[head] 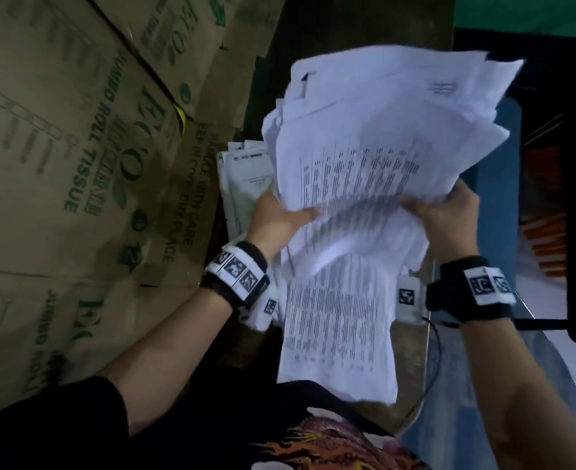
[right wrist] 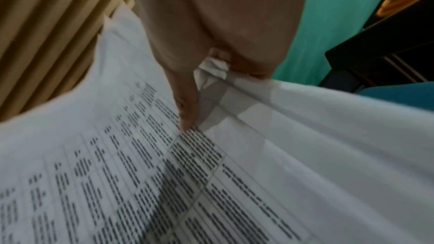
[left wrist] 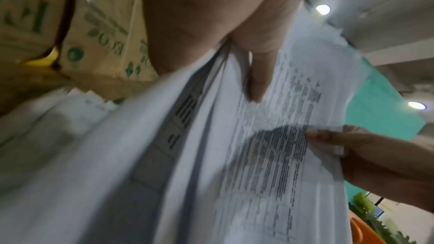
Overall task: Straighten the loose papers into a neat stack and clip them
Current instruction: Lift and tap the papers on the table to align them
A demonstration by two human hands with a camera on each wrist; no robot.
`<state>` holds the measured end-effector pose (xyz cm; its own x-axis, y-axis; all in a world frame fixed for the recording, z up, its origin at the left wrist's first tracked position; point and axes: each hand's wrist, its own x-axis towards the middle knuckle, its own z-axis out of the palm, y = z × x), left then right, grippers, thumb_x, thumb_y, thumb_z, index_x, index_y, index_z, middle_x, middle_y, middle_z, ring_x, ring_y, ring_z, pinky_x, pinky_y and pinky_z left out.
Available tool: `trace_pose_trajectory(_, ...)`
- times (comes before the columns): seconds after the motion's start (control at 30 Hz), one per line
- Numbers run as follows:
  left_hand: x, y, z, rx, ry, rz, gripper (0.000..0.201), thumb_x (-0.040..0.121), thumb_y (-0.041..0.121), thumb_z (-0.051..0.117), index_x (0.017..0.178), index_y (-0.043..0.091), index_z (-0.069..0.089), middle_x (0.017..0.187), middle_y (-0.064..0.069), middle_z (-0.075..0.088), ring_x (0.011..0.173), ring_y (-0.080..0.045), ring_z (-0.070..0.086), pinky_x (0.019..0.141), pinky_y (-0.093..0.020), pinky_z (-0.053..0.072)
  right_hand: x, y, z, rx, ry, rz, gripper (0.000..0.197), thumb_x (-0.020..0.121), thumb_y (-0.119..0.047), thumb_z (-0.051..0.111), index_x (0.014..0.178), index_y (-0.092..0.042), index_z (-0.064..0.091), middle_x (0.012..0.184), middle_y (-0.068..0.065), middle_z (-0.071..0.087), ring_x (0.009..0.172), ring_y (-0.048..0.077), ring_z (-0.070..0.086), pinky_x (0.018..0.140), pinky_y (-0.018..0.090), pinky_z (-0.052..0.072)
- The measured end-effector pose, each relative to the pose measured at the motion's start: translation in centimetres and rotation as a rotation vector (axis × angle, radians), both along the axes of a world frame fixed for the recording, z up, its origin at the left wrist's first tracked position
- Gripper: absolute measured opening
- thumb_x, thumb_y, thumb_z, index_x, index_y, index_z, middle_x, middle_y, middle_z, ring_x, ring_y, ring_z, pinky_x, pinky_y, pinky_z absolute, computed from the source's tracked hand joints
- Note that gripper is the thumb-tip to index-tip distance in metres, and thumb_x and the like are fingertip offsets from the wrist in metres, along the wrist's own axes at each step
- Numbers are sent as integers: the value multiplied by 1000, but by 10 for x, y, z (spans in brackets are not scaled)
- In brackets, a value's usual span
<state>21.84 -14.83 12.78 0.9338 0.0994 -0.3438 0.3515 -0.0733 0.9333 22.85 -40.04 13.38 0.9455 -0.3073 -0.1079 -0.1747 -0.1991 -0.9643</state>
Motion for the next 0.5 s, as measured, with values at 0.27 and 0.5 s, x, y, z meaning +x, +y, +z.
trace_pose_trajectory(0.27,-12,-6,11,7,-56,38,28,83,17,74,105,6,60,92,13,65,80,13,61,81,-16,55,-5,11,26,55,-154,41,33,69,-3,83,99,0,68,86,-10,75,83,13,71,75,33,58)
trace_pose_trajectory(0.5,-25,7,23,-119,-208,-25,47,69,35,83,112,35,63,100,22,70,105,-8,66,92,-36,53,-41,16,35,212,-245,85,45,73,18,59,106,-13,60,98,-2,69,94,17,64,81,31,53)
